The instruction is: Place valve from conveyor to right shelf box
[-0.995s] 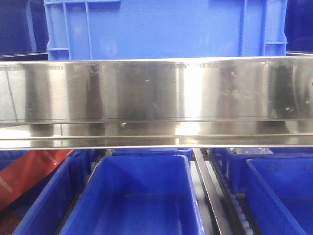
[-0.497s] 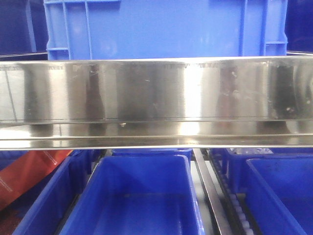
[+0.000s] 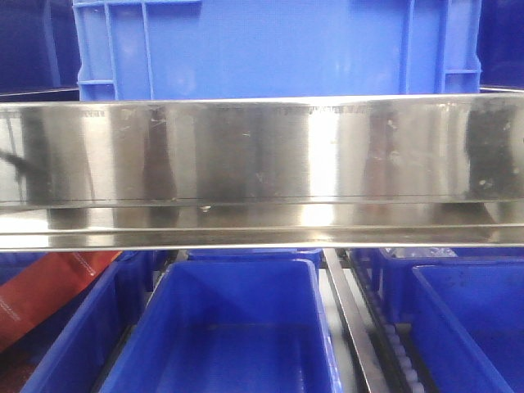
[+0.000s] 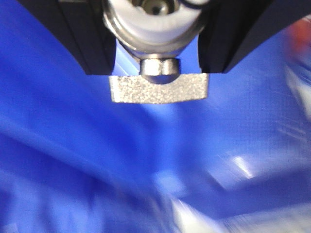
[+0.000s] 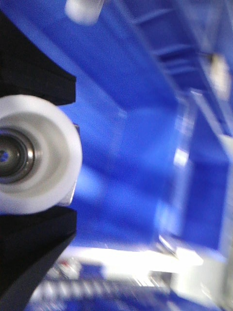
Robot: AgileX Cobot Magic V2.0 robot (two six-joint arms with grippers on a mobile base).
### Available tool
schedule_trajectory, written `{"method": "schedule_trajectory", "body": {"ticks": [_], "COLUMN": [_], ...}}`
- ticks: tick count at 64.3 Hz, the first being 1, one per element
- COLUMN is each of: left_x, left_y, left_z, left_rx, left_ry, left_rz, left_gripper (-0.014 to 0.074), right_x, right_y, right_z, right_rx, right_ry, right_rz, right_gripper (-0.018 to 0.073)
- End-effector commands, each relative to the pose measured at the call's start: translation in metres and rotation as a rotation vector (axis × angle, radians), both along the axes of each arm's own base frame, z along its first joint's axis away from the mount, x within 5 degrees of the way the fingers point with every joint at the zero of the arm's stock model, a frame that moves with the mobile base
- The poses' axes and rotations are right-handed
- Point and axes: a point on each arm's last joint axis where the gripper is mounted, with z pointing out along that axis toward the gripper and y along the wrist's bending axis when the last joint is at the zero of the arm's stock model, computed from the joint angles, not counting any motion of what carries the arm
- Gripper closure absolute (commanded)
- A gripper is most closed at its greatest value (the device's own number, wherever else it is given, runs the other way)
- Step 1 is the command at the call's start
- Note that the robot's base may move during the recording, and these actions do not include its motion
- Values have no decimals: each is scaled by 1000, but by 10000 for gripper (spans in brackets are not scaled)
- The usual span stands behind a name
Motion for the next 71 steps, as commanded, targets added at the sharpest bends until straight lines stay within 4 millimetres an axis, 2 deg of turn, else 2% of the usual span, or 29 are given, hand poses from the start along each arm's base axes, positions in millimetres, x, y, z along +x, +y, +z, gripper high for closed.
{"method": "schedule_trajectory", "body": {"ticks": [1, 12, 20, 27, 33, 42, 46, 51, 56, 62, 67, 71], "left_x": [9, 33, 41, 44, 44, 44, 44, 43, 39, 29, 17, 4], "left_y": [-12, -24, -29, -30, -30, -30, -30, -30, -28, -23, -18, -10], "left_z": [-6, -41, -55, -62, -62, -61, -61, -61, -54, -38, -23, -8], "left_rx": [-14, 16, 26, 37, 37, 33, 34, 34, 28, 15, 2, -8], "left_ry": [-17, 71, 111, 134, 136, 131, 133, 132, 119, 89, 60, 36], "left_rz": [-15, -20, -23, -24, -24, -22, -23, -23, -23, -24, -26, -24], "left_gripper": [707, 707, 704, 602, 422, 138, 53, -8, -3, -3, -3, 8], "right_x": [14, 41, 53, 57, 57, 57, 57, 55, 51, 39, 28, 16], "right_y": [10, 30, 36, 38, 39, 38, 38, 38, 36, 30, 25, 19], "right_z": [-3, -40, -60, -70, -71, -70, -70, -68, -62, -46, -32, -17], "right_rx": [15, -31, -60, -79, -82, -80, -82, -82, -76, -58, -42, -26], "right_ry": [-45, 56, 117, 157, 163, 160, 163, 162, 148, 110, 75, 39], "right_rz": [6, 26, 29, 31, 32, 32, 32, 33, 33, 33, 32, 32], "right_gripper": [711, 711, 711, 681, 540, 209, 88, -13, -5, 23, 79, 160]}}
